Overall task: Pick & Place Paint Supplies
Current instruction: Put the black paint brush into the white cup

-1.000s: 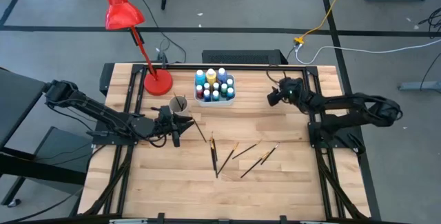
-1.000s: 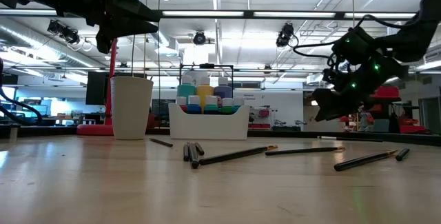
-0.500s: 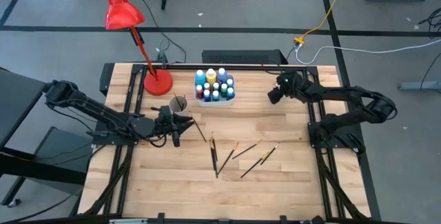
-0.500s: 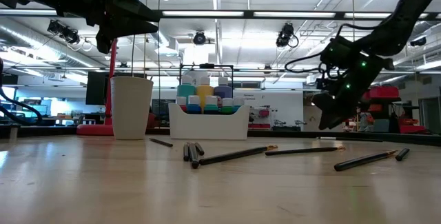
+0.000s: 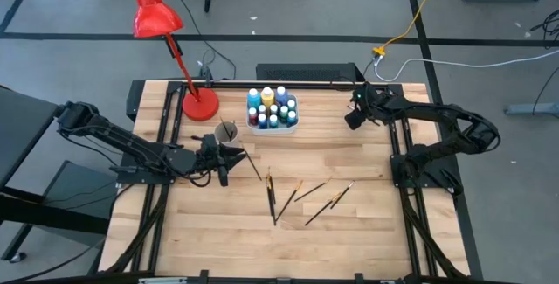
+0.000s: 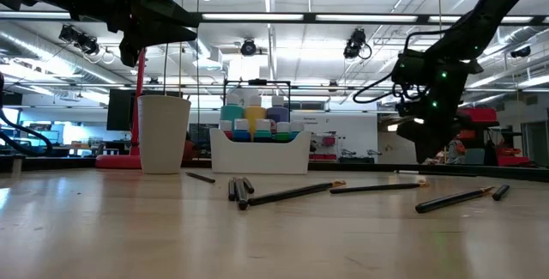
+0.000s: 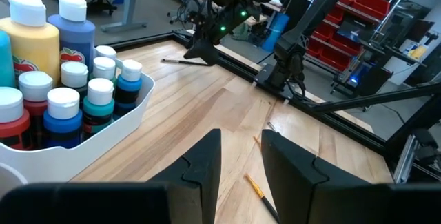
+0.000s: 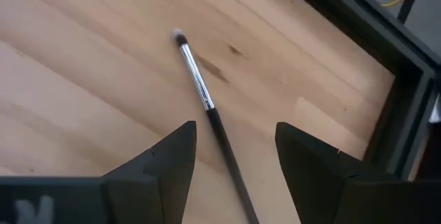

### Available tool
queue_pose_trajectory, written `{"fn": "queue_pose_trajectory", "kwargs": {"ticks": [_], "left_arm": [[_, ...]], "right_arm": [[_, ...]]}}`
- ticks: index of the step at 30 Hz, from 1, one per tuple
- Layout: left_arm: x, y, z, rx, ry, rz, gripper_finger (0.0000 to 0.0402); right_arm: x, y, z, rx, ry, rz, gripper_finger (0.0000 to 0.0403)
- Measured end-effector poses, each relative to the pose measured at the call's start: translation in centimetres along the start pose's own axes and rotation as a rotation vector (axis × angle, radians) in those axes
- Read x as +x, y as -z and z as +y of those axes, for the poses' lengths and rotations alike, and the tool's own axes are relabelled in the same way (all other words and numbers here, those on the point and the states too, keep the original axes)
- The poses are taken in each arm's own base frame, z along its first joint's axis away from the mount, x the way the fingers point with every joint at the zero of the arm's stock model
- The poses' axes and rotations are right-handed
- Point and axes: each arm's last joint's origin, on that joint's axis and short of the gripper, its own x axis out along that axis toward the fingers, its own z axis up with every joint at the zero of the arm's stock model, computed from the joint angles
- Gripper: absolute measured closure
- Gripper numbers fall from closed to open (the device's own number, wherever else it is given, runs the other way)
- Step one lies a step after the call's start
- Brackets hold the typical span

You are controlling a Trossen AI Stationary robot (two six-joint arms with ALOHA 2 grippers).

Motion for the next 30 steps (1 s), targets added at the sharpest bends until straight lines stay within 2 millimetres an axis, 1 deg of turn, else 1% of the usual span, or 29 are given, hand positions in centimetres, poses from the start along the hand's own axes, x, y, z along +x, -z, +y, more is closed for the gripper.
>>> {"fn": "queue_pose_trajectory", "kwargs": {"ticks": [5,8,13,16,21,26,30], "left_arm": [[0.0,0.0,0.0,0.0,0.0,0.0,0.0287],[0.0,0.0,0.0,0.0,0.0,0.0,0.0287],[0.0,0.0,0.0,0.0,0.0,0.0,0.0287],[0.0,0.0,0.0,0.0,0.0,0.0,0.0287],[0.0,0.0,0.0,0.0,0.0,0.0,0.0287],[0.0,0.0,0.0,0.0,0.0,0.0,0.0287],[0.0,0.0,0.0,0.0,0.0,0.0,0.0287]], "right_arm": [[0.0,0.2,0.1,-0.046,-0.024,0.017,0.0198],[0.0,0.2,0.0,-0.071,-0.045,0.038,0.0205],[-0.6,-0.4,-0.7,-0.075,-0.112,0.099,0.022],[-0.7,-0.6,-1.1,-0.076,-0.11,0.113,0.0224],[0.0,-0.5,-1.0,-0.108,-0.086,0.151,0.0215],[0.9,-0.6,-0.2,-0.174,-0.046,0.267,0.0211],[1.3,-1.4,0.0,-0.177,-0.033,0.349,0.0211]]}}
